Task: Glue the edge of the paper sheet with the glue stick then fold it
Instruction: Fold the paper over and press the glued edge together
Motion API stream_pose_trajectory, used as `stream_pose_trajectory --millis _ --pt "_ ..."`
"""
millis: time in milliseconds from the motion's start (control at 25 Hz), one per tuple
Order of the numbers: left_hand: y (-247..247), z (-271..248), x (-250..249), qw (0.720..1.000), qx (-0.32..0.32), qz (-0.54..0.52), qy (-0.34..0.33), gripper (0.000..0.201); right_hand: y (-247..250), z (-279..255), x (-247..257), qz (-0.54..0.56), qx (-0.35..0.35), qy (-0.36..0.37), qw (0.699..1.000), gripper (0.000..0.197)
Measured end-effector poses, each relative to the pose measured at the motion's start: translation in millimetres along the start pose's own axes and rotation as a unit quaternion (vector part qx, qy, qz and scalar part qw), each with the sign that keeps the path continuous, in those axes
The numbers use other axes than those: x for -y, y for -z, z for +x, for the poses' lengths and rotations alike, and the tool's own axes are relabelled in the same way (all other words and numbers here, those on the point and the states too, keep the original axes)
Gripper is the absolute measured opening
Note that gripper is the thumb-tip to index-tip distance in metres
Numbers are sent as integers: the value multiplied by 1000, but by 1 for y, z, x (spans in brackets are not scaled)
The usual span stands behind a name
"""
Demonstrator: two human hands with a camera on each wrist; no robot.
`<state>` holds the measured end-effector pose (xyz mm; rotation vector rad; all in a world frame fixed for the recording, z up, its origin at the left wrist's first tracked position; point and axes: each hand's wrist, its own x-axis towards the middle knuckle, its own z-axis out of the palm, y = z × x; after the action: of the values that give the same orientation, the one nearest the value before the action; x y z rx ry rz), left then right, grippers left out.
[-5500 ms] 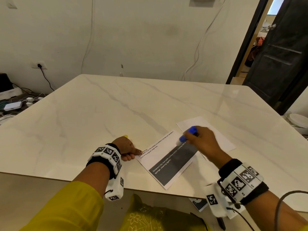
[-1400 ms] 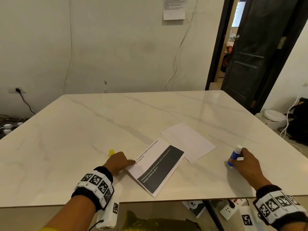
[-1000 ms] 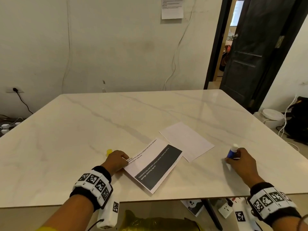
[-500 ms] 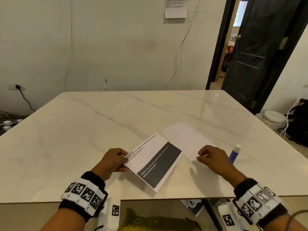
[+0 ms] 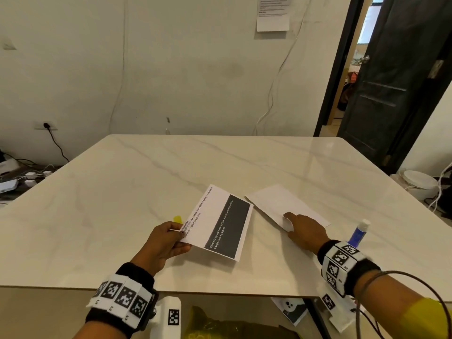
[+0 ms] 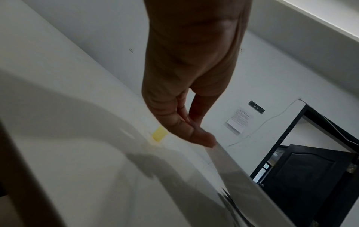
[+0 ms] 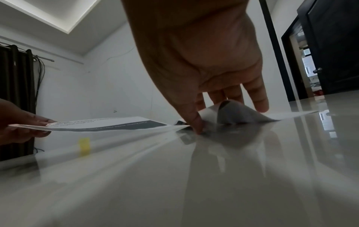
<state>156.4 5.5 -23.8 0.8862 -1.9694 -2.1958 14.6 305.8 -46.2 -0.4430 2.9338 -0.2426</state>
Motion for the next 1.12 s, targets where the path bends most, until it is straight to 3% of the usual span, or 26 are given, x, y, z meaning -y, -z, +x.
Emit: stream_pose_trajectory --millis 160,240,360,480,680,760,880,920,960,1000,1040,1120 --pt "-17 -7 4 999 17 -37 26 10 15 -10 9 25 -77 -29 996 32" --pt "-26 -10 7 998 18 -39 42 20 27 -11 11 55 -107 -46 992 20" --pt "-38 -16 14 998 39 27 40 31 45 -8 10 143 -138 -74 977 23" --pt "-49 -23 22 987 89 131 15 23 64 -10 11 215 -199 -88 952 29" --pt "-53 -16 29 940 78 327 -64 40 81 -24 15 275 -278 -61 918 24" --pt "-52 -15 27 919 84 381 -61 50 83 -31 19 256 -297 -50 918 22" --pt "-50 -16 18 864 59 491 -93 49 87 -44 33 170 -338 -8 926 25" --pt "-51 -18 10 865 34 488 -114 48 86 -46 39 146 -351 21 925 26" --pt "-53 -19 0 888 14 441 -129 49 86 -49 47 126 -360 51 923 24" --pt "-56 -19 -11 928 11 350 -126 50 85 -51 56 105 -360 81 923 22" --pt "-61 -17 -24 966 31 235 -101 51 81 -53 66 78 -357 110 924 18" --pt "-69 -10 -51 993 96 55 -40 55 74 -61 92 17 -337 143 930 8"
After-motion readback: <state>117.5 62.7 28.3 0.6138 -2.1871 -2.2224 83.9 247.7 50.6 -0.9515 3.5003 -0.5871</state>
